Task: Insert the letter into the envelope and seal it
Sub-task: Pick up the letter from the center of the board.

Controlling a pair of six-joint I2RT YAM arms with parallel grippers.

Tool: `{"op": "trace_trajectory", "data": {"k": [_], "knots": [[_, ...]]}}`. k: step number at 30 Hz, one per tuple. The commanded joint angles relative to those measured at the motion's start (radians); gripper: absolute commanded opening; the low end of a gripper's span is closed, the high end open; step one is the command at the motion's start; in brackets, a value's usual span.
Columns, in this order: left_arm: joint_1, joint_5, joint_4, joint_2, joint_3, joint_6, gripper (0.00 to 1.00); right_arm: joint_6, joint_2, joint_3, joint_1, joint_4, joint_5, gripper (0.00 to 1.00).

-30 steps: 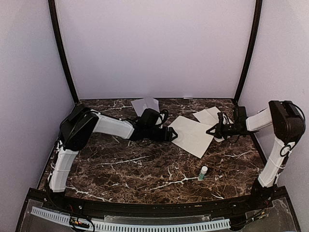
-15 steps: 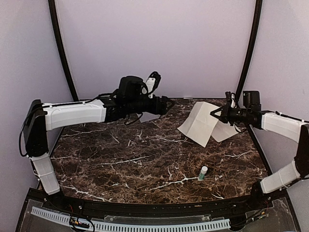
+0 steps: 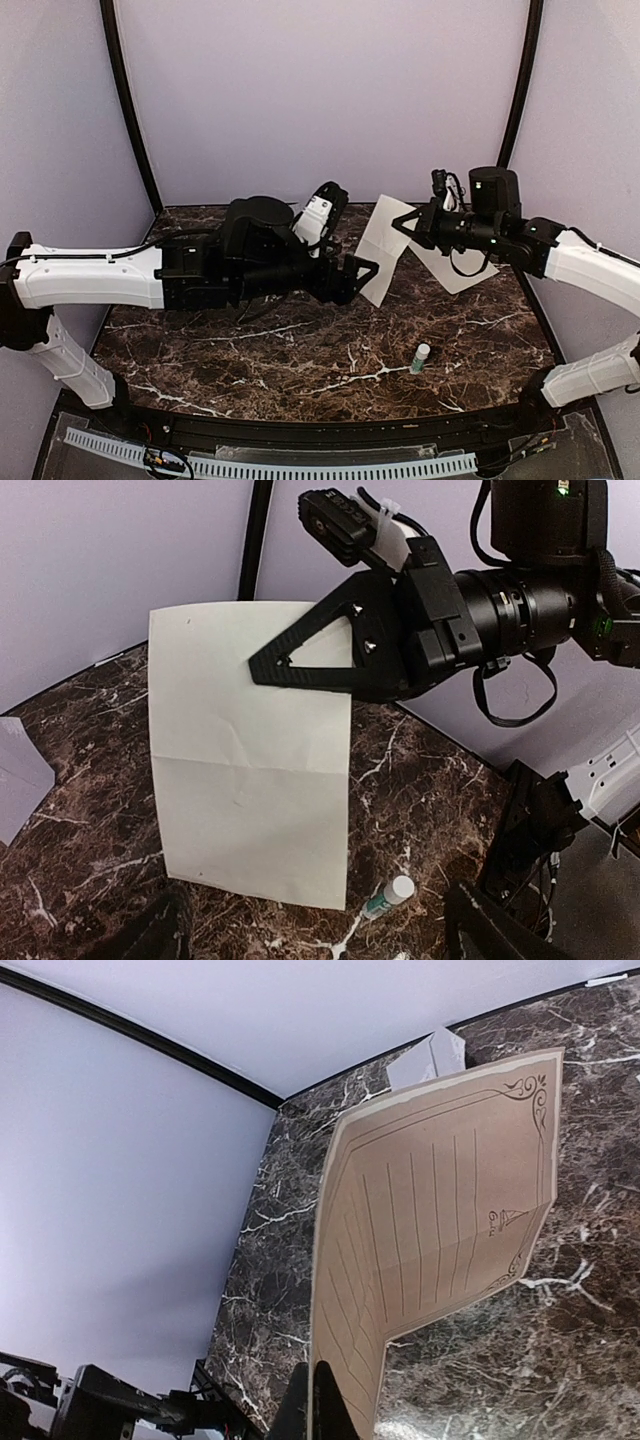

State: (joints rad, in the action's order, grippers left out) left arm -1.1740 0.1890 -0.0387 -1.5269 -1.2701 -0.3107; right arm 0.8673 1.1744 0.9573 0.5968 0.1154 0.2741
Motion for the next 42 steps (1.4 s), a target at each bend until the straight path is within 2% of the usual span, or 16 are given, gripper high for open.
{"op": "trace_trajectory", "data": {"k": [1, 8, 11, 15, 21, 26, 29, 32, 37, 40, 42], "knots": [[-0.053, 0.152, 0.033, 0.097, 0.048, -0.048, 0.86, 0.09, 0.056, 0.096, 0.147, 0.034, -0.231, 0.0], [-0.116, 0.212, 0.033, 0.101, 0.079, -0.009, 0.89, 0.179, 0.142, 0.191, 0.321, 0.1, -0.409, 0.0], [-0.119, 0.298, 0.097, 0.076, 0.06, -0.028, 0.89, 0.216, 0.16, 0.203, 0.364, 0.106, -0.464, 0.0], [-0.12, 0.393, 0.132, 0.056, 0.07, -0.055, 0.91, 0.249, 0.179, 0.222, 0.397, 0.113, -0.508, 0.0], [-0.12, 0.357, 0.111, 0.0, 0.069, -0.058, 0.92, 0.282, 0.196, 0.25, 0.413, 0.122, -0.536, 0.0], [-0.12, 0.414, 0.12, -0.046, 0.038, -0.066, 0.91, 0.294, 0.197, 0.264, 0.419, 0.143, -0.556, 0.0], [-0.12, 0.446, 0.129, -0.069, 0.022, -0.059, 0.83, 0.306, 0.192, 0.259, 0.424, 0.139, -0.561, 0.0], [-0.119, 0.5, 0.161, -0.104, -0.007, -0.048, 0.68, 0.312, 0.192, 0.258, 0.43, 0.139, -0.57, 0.0], [-0.12, 0.545, 0.193, -0.133, -0.034, -0.025, 0.51, 0.323, 0.194, 0.254, 0.435, 0.141, -0.582, 0.0], [-0.121, 0.567, 0.204, -0.141, -0.046, -0.02, 0.35, 0.331, 0.19, 0.247, 0.436, 0.142, -0.588, 0.0], [-0.12, 0.573, 0.206, -0.141, -0.049, -0.017, 0.29, 0.333, 0.188, 0.243, 0.435, 0.141, -0.591, 0.0]]}}
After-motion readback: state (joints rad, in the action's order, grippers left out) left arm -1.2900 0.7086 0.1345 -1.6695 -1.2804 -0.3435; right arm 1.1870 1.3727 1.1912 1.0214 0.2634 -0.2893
